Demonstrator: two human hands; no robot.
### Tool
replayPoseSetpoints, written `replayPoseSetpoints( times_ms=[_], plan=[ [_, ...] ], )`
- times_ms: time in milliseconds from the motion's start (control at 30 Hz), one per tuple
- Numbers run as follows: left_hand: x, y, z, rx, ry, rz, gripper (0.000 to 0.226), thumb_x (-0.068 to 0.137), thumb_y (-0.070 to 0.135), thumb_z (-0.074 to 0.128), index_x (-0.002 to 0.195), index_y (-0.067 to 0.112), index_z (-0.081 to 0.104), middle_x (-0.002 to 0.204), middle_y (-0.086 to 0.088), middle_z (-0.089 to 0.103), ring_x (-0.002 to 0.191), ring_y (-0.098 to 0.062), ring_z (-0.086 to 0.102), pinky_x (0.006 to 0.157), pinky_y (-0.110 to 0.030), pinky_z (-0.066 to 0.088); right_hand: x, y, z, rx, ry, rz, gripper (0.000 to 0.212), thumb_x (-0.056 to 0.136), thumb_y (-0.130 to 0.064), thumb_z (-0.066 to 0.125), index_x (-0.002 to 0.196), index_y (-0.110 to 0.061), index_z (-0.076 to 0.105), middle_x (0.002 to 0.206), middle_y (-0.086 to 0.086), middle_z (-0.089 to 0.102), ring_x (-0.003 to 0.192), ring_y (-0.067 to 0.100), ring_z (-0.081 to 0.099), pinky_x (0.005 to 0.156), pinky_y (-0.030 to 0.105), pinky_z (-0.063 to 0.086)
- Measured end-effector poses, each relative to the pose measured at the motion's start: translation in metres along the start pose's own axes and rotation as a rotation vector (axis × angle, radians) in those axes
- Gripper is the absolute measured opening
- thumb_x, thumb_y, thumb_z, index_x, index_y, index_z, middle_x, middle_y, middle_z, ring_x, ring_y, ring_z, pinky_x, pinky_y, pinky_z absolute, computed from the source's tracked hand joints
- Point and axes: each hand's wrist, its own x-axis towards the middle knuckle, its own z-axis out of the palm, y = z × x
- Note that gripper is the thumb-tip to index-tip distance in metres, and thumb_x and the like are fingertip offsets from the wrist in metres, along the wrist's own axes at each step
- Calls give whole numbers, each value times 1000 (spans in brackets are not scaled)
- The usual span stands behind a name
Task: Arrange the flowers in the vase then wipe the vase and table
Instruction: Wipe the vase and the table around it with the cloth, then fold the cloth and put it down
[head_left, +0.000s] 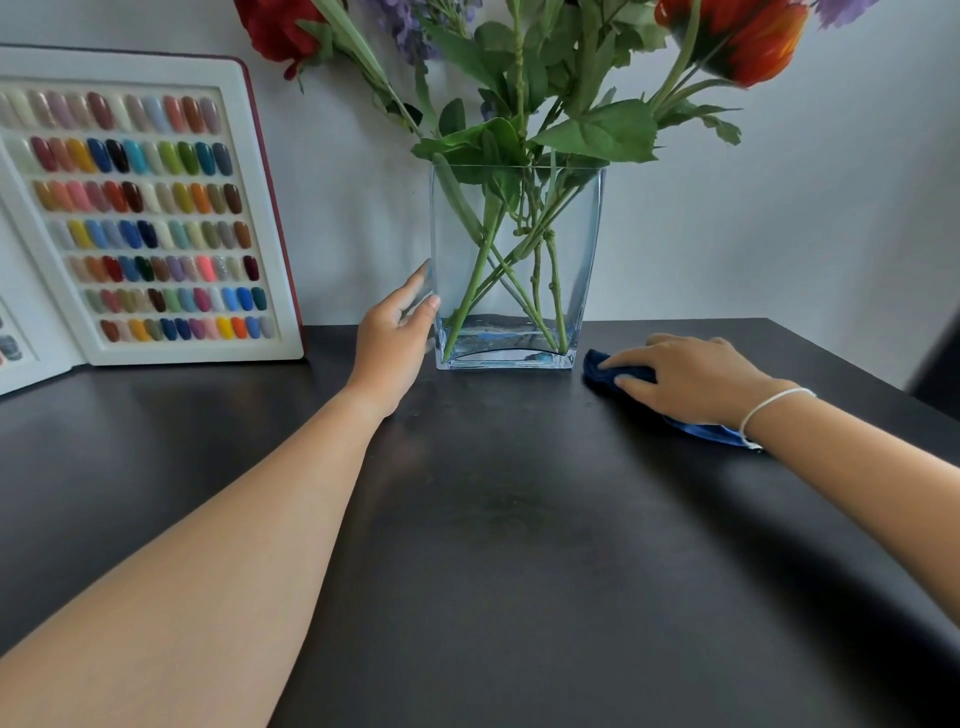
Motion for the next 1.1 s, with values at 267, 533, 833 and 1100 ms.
replayPoseSetpoints(
  times_ms=[267,533,833,1100],
  plan=[
    [-4,1,1,35,3,7,45,94,20,46,139,25,39,148,-3,42,132,-20,44,107,-47,40,-17,0,-7,408,209,58,26,91,-35,42,109,-42,59,97,-7,62,98,17,58,86,33,44],
    [-42,39,15,65,246,123,15,88,25,55,103,25,53,106,-2,61,82,-5,58,69,-8,48,-70,-18,-49,1545,132,129,26,78,-52,55,89,-33,67,92,1,71,85,14,67,80,30,52],
    [-119,121,31,-116,-581,-91,35,88,37,53,122,46,49,131,12,56,119,-4,53,87,-25,50,-142,-40,-66,1734,-84,32,31,74,-35,59,95,-12,55,76,4,62,64,14,60,58,23,53],
    [-153,169,34,-115,-566,-131,9,84,16,62,91,21,65,89,7,69,89,-12,63,88,-32,51,-187,-52,-82,1770,-29,-8,15,74,-27,59,74,-12,58,61,0,62,54,11,57,51,20,49]
  ],
)
